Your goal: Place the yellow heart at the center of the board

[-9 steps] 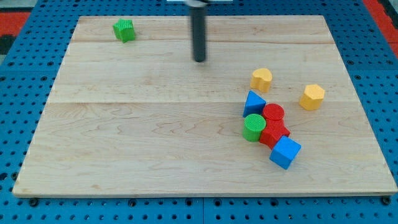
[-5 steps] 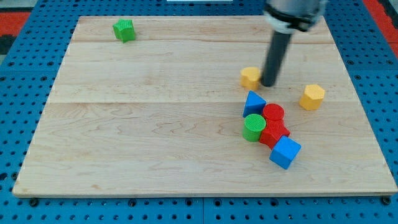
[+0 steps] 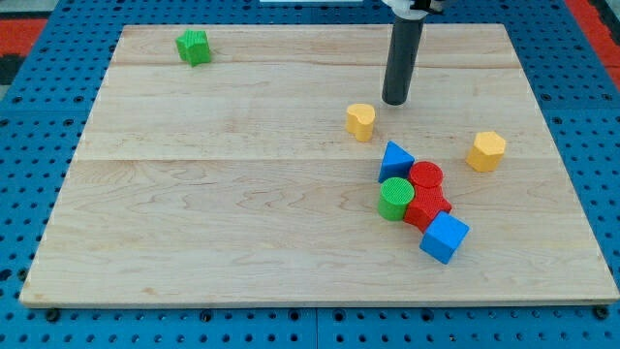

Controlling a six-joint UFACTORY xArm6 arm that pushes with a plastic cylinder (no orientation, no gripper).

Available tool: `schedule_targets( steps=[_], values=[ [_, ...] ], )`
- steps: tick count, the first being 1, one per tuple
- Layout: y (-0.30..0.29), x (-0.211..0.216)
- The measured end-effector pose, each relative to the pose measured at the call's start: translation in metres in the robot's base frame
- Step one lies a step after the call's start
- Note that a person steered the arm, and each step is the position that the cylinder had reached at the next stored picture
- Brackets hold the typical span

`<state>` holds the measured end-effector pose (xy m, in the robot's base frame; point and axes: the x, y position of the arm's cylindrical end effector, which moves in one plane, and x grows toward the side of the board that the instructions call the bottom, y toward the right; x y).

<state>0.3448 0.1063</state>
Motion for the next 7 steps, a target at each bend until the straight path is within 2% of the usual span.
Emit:
schedule_targets(
  steps=[1, 2, 3, 4, 5, 6, 7],
  values=[
    [0.009, 0.0],
    [0.019, 0.024],
    [-0.017, 0.051],
    [-0.05, 0.036],
    [-0.079, 0.038],
    [-0.133, 0.044],
    [-0.193, 0.014]
  ],
)
